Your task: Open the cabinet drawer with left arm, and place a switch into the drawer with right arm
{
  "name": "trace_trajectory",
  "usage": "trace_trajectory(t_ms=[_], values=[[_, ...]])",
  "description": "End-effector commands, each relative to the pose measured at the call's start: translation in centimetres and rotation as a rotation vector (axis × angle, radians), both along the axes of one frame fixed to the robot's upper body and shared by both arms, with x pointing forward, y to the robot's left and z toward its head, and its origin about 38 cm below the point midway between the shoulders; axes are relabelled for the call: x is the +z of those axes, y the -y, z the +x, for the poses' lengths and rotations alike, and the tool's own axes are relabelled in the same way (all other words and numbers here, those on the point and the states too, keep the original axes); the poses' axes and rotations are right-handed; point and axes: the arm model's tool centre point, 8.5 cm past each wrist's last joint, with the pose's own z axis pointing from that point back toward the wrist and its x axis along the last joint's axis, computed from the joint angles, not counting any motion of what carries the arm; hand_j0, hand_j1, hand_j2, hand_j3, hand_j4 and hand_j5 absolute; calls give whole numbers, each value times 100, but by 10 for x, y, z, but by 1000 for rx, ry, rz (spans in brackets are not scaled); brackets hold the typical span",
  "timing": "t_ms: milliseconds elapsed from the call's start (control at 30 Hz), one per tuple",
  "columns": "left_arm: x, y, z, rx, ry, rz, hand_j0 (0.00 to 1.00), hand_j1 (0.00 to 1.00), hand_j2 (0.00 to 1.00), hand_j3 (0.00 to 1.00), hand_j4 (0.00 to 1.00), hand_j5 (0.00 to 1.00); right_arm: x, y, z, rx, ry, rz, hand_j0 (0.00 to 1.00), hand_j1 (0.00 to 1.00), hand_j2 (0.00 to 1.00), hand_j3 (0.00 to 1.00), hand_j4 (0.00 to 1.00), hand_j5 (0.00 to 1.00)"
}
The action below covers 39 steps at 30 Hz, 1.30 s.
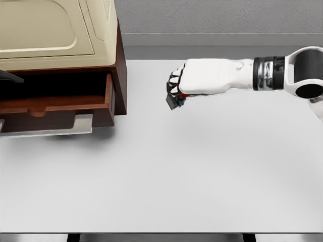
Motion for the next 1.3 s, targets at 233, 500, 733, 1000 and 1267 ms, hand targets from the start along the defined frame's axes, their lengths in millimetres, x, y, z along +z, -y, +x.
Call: trace_trajectory(t_ms=[233,500,733,1000,1267], values=[[0,0,0,5,-3,-7,96,96,96,96,96,96,8,-59,-3,123,-5,22,42,42,42,42,42,42],[0,0,0,5,-4,-7,96,96,96,96,96,96,39,-93,2,172,42,58,42,42,42,42,42,42],[0,0,0,5,-4,-7,96,96,96,96,96,96,62,-147,17,205,43,73,45,45,45,45,45,45],[-1,-1,0,5,-7,-5,96,96,96,96,96,96,72,-183,45,154,-5,87,47,47,47,47,47,47],[-2,-1,0,5,-10,-4,96,96,96,96,96,96,71,-200,37,190,-1,71,49,49,49,49,49,49]])
